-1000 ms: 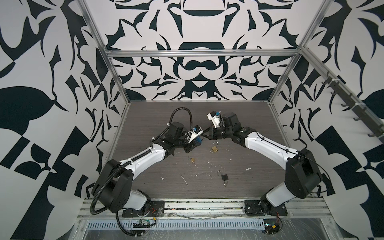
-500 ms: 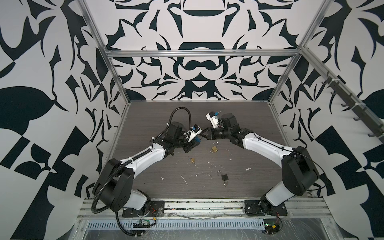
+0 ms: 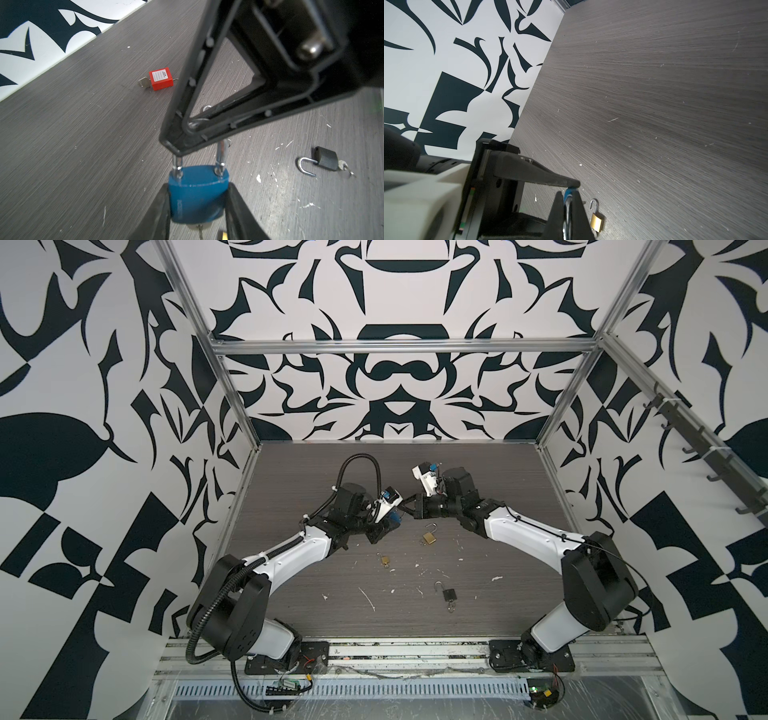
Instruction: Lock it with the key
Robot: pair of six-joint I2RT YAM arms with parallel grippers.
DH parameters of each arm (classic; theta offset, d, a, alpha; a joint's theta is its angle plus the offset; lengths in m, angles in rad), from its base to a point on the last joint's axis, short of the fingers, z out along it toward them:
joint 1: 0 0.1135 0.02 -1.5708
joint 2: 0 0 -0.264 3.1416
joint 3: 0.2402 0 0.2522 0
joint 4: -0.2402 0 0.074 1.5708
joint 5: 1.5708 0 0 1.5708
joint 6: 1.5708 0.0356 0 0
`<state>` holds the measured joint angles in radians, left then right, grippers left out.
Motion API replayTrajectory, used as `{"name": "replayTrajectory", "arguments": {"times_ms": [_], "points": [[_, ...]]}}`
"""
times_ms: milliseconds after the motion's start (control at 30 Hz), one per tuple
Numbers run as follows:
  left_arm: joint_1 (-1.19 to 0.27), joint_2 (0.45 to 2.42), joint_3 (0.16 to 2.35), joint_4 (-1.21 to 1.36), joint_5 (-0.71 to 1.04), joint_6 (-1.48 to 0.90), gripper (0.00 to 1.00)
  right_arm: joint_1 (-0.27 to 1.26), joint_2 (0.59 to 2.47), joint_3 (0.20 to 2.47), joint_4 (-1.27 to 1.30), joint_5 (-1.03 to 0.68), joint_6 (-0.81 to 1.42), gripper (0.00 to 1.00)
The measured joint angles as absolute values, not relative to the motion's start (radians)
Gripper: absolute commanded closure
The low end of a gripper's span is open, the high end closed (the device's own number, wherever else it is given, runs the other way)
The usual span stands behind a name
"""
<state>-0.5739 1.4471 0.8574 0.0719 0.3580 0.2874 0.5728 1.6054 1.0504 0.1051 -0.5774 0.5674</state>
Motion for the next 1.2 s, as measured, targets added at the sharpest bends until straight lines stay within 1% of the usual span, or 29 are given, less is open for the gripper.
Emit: {"name": "replayTrajectory", "arguments": {"times_ms": [167, 1200], "points": [[-0.568, 1.45, 0.842, 0.107, 0.362, 0.271, 1.0, 0.577, 1.623, 1.038, 0.144, -0.574, 0.576, 1.0], [-0.533, 1.466, 0.841, 0.131, 0.374, 0.174, 1.0, 0.605, 1.67, 1.024, 0.27, -0.525, 0.577, 1.0]]}}
